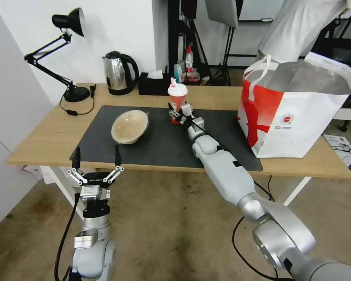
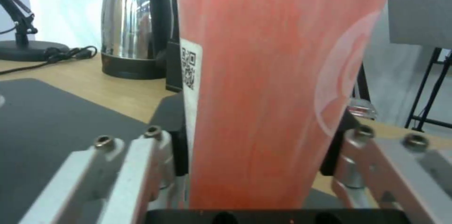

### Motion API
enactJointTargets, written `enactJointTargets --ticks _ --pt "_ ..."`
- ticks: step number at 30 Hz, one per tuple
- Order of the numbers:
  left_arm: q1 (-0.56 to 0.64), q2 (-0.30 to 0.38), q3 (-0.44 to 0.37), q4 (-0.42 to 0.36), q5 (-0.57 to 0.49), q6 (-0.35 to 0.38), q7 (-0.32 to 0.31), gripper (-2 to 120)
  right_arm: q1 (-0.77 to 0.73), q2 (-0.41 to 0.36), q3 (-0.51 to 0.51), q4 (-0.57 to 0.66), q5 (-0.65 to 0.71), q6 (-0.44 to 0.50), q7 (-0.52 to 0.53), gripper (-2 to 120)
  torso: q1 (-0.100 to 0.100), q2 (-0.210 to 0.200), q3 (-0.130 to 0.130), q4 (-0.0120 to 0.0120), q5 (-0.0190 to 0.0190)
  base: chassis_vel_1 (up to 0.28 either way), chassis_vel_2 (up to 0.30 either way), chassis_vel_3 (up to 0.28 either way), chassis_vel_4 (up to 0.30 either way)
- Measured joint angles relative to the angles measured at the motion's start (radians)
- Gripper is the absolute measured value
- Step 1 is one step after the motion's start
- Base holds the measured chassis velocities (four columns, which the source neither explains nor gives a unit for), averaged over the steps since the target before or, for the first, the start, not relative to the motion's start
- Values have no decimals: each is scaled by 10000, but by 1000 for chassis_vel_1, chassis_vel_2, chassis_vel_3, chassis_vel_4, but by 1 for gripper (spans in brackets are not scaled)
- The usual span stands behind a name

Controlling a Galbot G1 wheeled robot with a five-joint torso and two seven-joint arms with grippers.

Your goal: Pick up the trash from the table and place it into the takeout bag.

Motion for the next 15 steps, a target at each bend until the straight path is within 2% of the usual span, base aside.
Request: enactJointTargets --ticks 1,3,7,11,14,15 --pt "2 0 -1 -3 1 -1 0 100 -30 2 46 23 -25 8 -9 39 0 1 0 0 0 0 0 0 0" --pt "6 0 -1 -5 1 -2 0 100 -52 -6 62 47 -32 16 -12 37 0 0 0 1 0 0 0 0 0" --pt "11 0 0 -8 2 -9 0 100 -106 -39 82 111 -37 48 -15 25 0 1 -1 1 0 0 0 0 0" --pt "12 1 0 -8 3 -12 1 100 -131 -52 88 151 -38 51 -15 19 -1 2 0 0 0 0 0 0 0" --pt "12 1 -7 -9 4 -14 2 100 -174 -85 88 248 -48 51 -16 10 -1 1 1 -2 0 0 0 0 0" --pt "12 1 -7 -9 4 -14 2 100 -174 -85 88 248 -48 51 -16 10 -1 1 1 -2 0 0 0 0 0"
